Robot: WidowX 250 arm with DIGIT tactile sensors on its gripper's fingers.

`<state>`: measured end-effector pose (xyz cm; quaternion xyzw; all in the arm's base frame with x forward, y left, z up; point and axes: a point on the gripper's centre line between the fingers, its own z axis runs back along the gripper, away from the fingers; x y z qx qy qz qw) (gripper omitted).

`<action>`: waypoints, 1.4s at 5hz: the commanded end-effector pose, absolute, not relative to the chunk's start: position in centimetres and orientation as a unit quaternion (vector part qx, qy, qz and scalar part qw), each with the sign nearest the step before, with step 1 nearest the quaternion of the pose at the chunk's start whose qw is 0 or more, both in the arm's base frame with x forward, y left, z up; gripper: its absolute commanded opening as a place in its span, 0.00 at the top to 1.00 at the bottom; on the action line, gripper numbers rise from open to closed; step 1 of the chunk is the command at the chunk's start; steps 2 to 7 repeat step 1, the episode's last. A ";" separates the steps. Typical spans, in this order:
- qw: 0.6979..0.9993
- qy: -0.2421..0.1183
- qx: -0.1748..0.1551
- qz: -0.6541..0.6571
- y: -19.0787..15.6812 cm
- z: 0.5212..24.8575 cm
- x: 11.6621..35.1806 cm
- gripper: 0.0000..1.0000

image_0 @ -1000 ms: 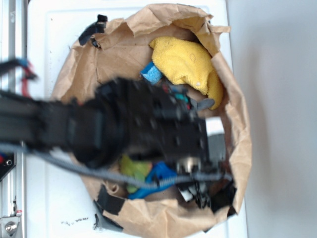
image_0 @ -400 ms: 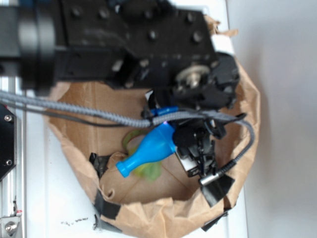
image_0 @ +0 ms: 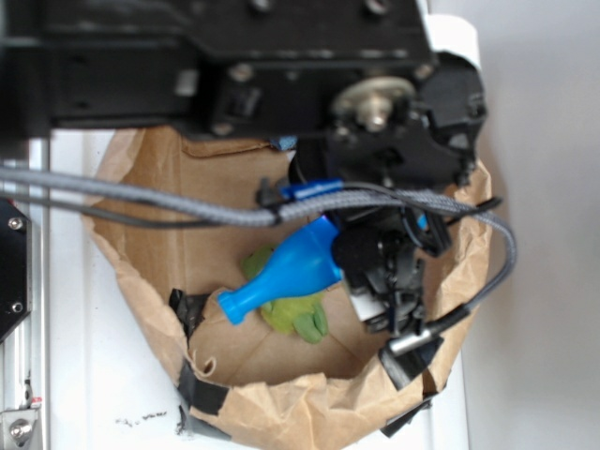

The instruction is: Grab the blue bottle.

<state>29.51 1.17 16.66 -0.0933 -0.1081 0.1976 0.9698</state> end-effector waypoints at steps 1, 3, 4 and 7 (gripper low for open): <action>0.961 -0.155 -0.085 0.214 2.2 18.4 29.8 1.00; 0.961 -0.155 -0.085 0.214 2.2 18.4 29.8 1.00; 0.961 -0.155 -0.085 0.214 2.2 18.4 29.8 1.00; 0.961 -0.155 -0.085 0.214 2.2 18.4 29.8 1.00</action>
